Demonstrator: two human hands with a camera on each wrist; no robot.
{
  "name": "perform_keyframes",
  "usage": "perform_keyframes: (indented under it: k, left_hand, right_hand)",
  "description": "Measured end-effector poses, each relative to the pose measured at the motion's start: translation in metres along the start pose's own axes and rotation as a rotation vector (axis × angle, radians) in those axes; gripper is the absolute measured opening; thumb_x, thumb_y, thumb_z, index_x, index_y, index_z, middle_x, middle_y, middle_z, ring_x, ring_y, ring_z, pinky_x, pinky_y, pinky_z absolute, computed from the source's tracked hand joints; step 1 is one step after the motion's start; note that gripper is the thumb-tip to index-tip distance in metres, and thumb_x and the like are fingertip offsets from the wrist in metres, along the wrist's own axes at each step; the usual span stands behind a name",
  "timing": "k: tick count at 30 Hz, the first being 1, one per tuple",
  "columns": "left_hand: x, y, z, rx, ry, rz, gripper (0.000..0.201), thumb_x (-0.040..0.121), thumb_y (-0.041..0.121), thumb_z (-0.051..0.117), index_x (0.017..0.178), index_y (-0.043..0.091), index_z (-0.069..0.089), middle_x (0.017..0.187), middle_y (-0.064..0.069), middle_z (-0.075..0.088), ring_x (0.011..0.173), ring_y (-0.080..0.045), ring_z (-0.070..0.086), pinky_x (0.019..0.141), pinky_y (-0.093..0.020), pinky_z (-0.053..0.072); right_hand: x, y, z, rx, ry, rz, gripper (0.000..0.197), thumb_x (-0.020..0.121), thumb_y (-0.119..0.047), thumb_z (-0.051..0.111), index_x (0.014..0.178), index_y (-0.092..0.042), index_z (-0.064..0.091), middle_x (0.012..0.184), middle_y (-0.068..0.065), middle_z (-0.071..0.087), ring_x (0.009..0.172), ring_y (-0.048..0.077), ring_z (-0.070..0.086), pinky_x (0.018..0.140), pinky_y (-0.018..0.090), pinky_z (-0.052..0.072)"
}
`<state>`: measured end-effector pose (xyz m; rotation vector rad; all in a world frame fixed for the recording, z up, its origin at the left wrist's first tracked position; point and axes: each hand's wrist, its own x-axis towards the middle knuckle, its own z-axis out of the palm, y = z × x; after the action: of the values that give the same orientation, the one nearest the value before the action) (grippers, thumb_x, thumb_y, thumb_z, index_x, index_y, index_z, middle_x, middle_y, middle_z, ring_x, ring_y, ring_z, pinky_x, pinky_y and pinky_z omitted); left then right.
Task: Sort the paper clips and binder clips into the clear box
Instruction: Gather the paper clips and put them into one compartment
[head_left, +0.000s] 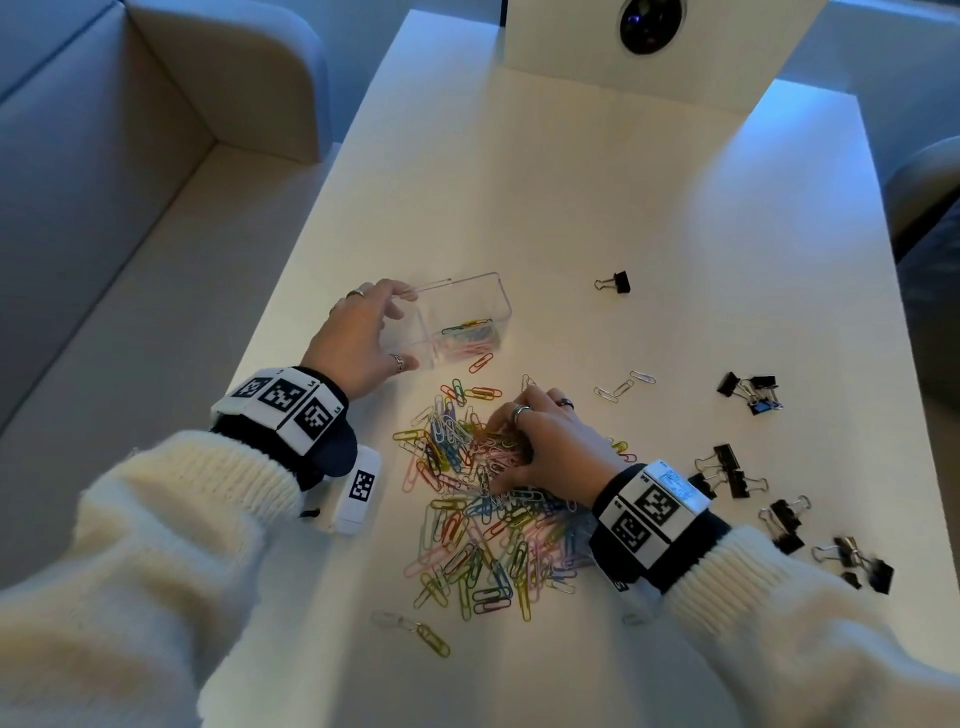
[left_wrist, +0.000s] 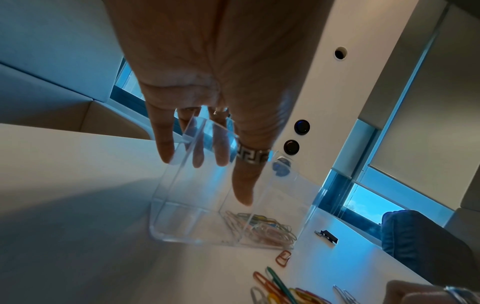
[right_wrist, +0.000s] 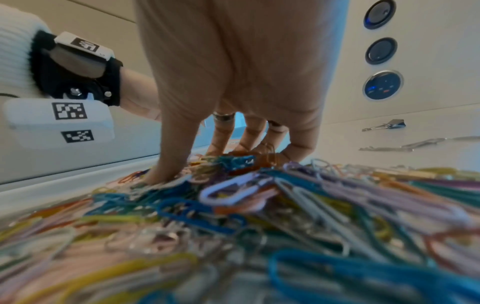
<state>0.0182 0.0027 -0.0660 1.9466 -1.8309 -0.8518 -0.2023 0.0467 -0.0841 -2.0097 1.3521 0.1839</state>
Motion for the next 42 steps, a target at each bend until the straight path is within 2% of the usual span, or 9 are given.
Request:
perform_keyframes:
  k: [7,12,16,22,28,32,37,39,42]
  left_hand:
    - [-0.002,0.0,0.001,0.013,-0.005,0.016,0.065,0.068,0.013,0.078,0.123,0.022,0.045,0.115,-0.005,0.052,0.106,-0.023,0.048,0.089,-0.034,0.042]
    - [-0.008,-0.002,0.001,0.017,-0.027,0.055,0.064,0.068,0.012,0.078,0.123,0.02,0.045,0.116,-0.005,0.051,0.102,-0.018,0.045,0.085,-0.025,0.037]
    - [-0.011,-0.002,0.0,0.028,-0.045,0.058,0.064,0.069,0.013,0.078,0.123,0.022,0.045,0.113,-0.003,0.05,0.103,-0.02,0.046,0.087,-0.031,0.04]
    - [-0.013,-0.002,0.002,0.031,-0.052,0.05,0.064,0.068,0.015,0.079,0.122,0.024,0.046,0.108,0.0,0.048,0.102,-0.021,0.045,0.09,-0.038,0.043]
    - [-0.015,-0.001,0.002,0.027,-0.059,0.046,0.066,0.068,0.016,0.079,0.124,0.025,0.045,0.11,-0.002,0.049,0.105,-0.022,0.046,0.091,-0.04,0.044]
    - [-0.016,-0.001,0.002,0.032,-0.062,0.043,0.066,0.069,0.017,0.078,0.125,0.025,0.044,0.113,-0.003,0.05,0.107,-0.023,0.047,0.093,-0.042,0.044]
    - [-0.016,-0.002,0.002,0.026,-0.069,0.045,0.066,0.068,0.016,0.078,0.124,0.026,0.044,0.113,-0.002,0.05,0.107,-0.023,0.046,0.092,-0.045,0.045]
    - [-0.016,-0.002,0.002,0.024,-0.063,0.045,0.067,0.068,0.016,0.078,0.124,0.026,0.044,0.113,-0.002,0.05,0.108,-0.023,0.046,0.091,-0.045,0.045]
    - [-0.016,-0.003,0.002,0.024,-0.062,0.045,0.066,0.068,0.017,0.079,0.123,0.027,0.045,0.113,-0.002,0.05,0.108,-0.023,0.046,0.092,-0.045,0.044]
  right_hand:
    - [0.002,-0.001,0.001,0.105,0.054,-0.005,0.022,0.08,-0.024,0.067,0.099,-0.015,0.062,0.104,0.001,0.059,0.096,0.014,0.05,0.082,0.02,0.039]
    - [-0.004,0.002,0.0,0.243,0.136,0.039,0.02,0.08,-0.019,0.068,0.099,-0.014,0.065,0.097,0.002,0.067,0.081,0.011,0.059,0.07,0.011,0.046]
    - [-0.007,-0.004,-0.017,0.315,0.285,-0.003,0.021,0.078,-0.016,0.07,0.098,-0.01,0.068,0.086,-0.003,0.067,0.067,-0.001,0.055,0.061,-0.003,0.039]
    - [0.011,-0.036,-0.061,0.34,0.507,-0.123,0.023,0.08,-0.018,0.067,0.102,-0.012,0.065,0.08,-0.011,0.057,0.061,-0.01,0.047,0.06,-0.002,0.04]
    - [0.048,-0.053,-0.053,0.151,0.549,-0.234,0.019,0.08,-0.007,0.065,0.099,-0.007,0.068,0.094,0.006,0.066,0.083,0.018,0.059,0.082,0.026,0.047]
    - [0.053,-0.045,-0.036,0.049,0.551,-0.271,0.022,0.083,-0.004,0.06,0.104,-0.006,0.067,0.101,0.01,0.067,0.092,0.026,0.062,0.086,0.033,0.05]
    - [0.045,-0.039,-0.042,0.047,0.57,-0.274,0.032,0.082,-0.03,0.064,0.109,-0.012,0.066,0.107,0.004,0.069,0.091,0.022,0.066,0.087,0.037,0.05]
    - [0.042,-0.037,-0.048,-0.114,0.555,-0.311,0.041,0.08,-0.043,0.063,0.112,-0.018,0.064,0.108,-0.001,0.068,0.092,0.02,0.065,0.092,0.035,0.04]
    - [0.041,-0.038,-0.052,-0.398,0.351,-0.266,0.051,0.081,-0.054,0.055,0.123,-0.024,0.054,0.12,-0.009,0.062,0.102,0.011,0.06,0.101,0.034,0.021]
